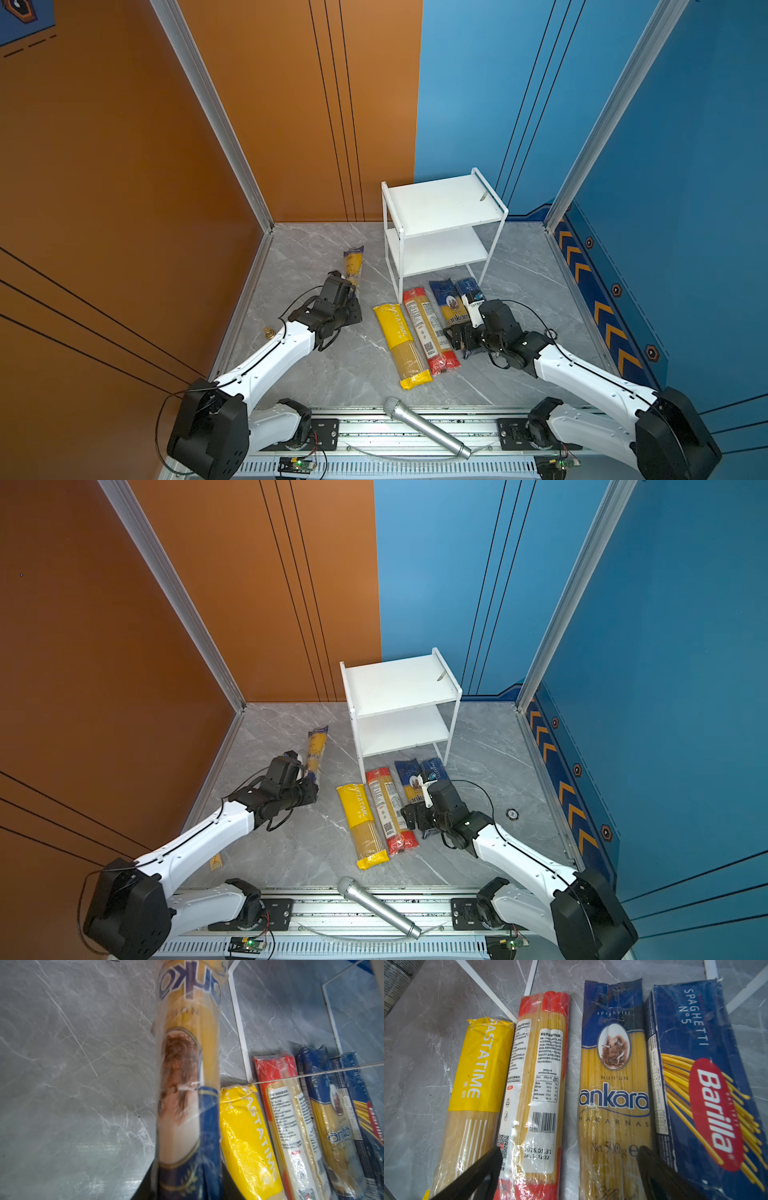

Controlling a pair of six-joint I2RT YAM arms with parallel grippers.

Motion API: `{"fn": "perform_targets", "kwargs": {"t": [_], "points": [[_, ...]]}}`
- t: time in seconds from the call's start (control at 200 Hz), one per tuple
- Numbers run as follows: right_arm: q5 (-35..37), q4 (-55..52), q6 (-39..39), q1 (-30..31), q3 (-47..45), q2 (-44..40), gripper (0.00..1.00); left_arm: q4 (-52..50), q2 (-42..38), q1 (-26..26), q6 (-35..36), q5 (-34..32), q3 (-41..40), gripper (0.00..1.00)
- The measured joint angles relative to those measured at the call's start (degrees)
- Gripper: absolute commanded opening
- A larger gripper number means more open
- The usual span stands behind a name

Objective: Arrange pasta packages on shelves
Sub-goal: Pick up the pasta bag from the middle-left of the table, then place the pasta bag on the shelf.

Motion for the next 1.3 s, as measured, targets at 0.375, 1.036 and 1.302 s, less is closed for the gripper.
{"fn": "perform_targets", "kwargs": {"t": [0.375,1.036,1.302], "points": [[0.0,-0.6,0.0,-0.7,0.0,0.2,0.99,-5.5,-8.3,0.0,-3.3,0.0,3.8,0.0],[0.0,-1.1,0.0,-1.8,0.0,2.6,0.98,-3.2,0.2,-3.1,-1.9,-0.8,31.0,0.0],[0.0,-1.1,-0.1,-1.9,0.0,3.5,0.98,2.1,5.8,-4.9,-1.9,-0.4,41.4,0.0]]}}
